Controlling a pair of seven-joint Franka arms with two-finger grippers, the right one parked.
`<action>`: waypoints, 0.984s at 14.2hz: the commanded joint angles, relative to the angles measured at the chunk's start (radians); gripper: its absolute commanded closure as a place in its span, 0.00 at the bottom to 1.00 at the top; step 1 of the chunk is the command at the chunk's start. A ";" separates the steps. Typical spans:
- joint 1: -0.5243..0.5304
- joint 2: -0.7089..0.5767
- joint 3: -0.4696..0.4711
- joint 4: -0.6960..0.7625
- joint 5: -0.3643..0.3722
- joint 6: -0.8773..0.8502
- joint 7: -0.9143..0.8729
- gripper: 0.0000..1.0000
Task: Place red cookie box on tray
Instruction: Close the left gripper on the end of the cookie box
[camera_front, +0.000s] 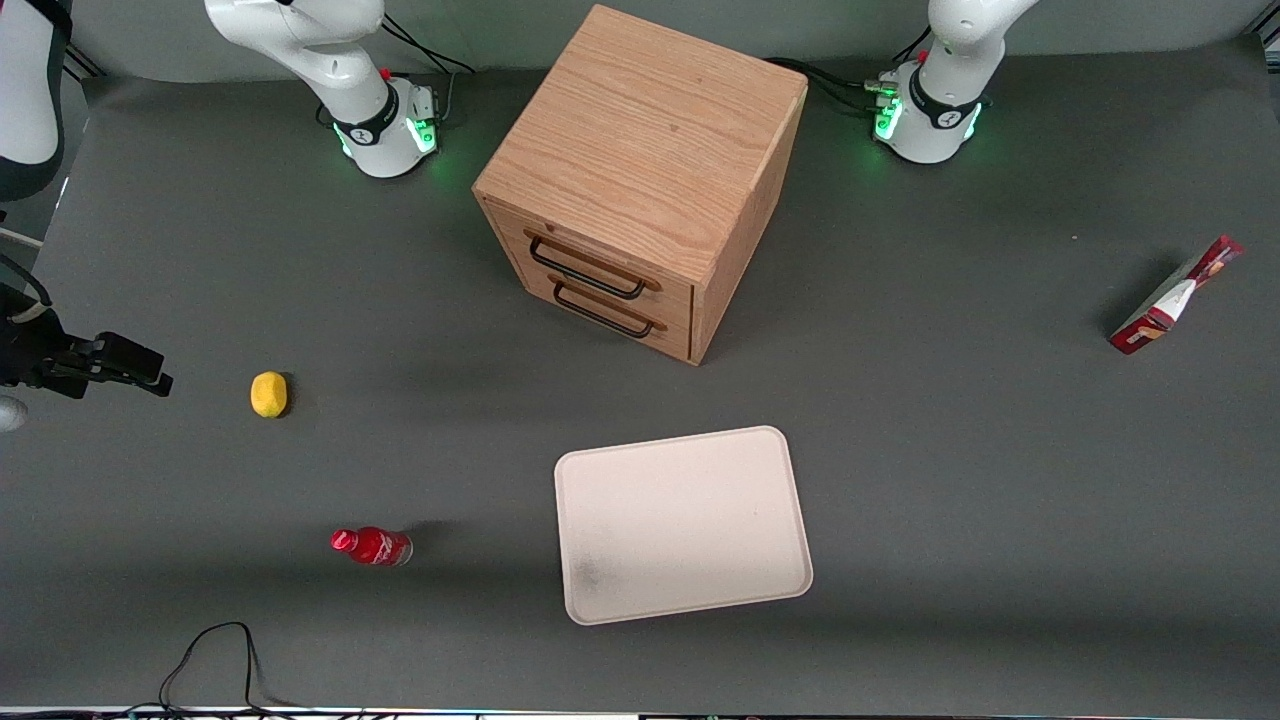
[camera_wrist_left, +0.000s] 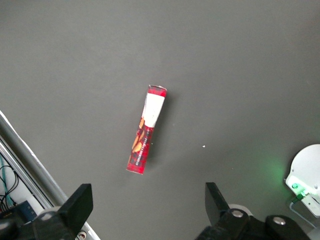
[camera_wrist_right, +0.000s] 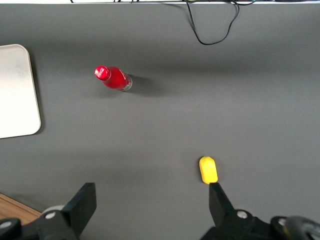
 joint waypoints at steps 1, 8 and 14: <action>0.018 -0.079 -0.004 -0.100 0.012 0.033 0.029 0.00; 0.032 -0.053 -0.004 -0.185 0.028 0.182 0.067 0.00; 0.032 0.022 -0.004 -0.278 0.028 0.346 0.072 0.00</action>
